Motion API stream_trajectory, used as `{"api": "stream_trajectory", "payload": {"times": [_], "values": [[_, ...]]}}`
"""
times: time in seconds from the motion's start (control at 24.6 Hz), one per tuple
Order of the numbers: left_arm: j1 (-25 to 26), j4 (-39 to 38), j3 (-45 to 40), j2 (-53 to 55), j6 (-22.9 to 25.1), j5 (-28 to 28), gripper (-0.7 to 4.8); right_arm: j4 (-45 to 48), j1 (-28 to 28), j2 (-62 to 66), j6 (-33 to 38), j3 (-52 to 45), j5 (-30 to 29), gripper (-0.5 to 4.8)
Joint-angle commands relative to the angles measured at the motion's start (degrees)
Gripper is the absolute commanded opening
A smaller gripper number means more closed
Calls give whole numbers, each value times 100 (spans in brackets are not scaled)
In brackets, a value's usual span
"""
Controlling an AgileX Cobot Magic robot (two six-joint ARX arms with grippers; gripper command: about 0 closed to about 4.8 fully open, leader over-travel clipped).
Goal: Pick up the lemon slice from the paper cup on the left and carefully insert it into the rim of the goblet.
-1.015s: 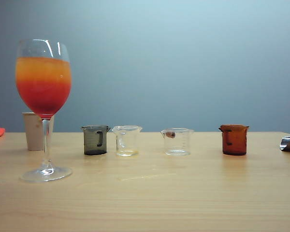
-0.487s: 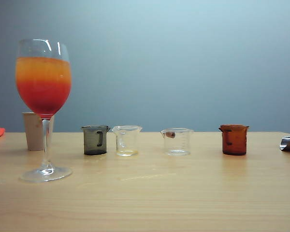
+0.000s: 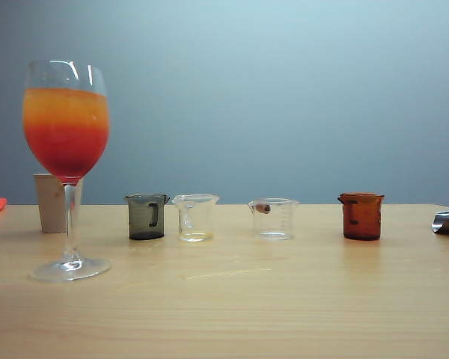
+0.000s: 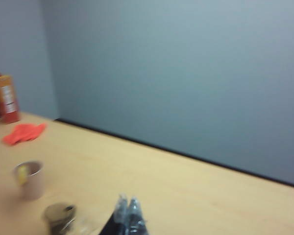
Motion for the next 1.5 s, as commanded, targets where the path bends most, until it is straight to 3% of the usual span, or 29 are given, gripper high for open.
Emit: {"api": "stream_trajectory", "payload": {"times": [0.04, 0.12, 0.28, 0.41, 0.53, 0.77, 1.06, 1.26, 1.42, 1.5], "values": [[-46, -9, 111, 212, -111, 153, -4, -485, 848, 96, 28, 22, 595, -3], [-79, 7, 177, 389, -133, 190, -4, -743, 1471, 232, 28, 22, 608, -3], [-184, -11, 308, 601, -149, 216, -4, -780, 2092, 415, 44, 22, 750, -3], [-214, -50, 535, 896, -339, 472, -4, -579, 2712, 632, 42, 22, 1207, -2], [-258, -476, 909, 1215, -389, 448, -4, -479, 2815, 691, 44, 22, 1200, -2], [-284, -2129, 2374, 2323, -385, 459, -4, -470, 2846, 750, 42, 22, 1161, -2], [-337, -2465, 2994, 3012, -404, 610, -4, -461, 2848, 756, 42, 22, 1161, -2], [-363, -2479, 3241, 3442, -402, 1185, -3, -461, 2848, 756, 42, 20, 1156, -2], [-361, -2350, 3241, 3633, -291, 1357, 210, -463, 2848, 754, 42, 22, 1156, -2], [-361, -2317, 3241, 3646, -236, 1346, 223, -463, 2848, 754, 42, 22, 1156, -2]]}}
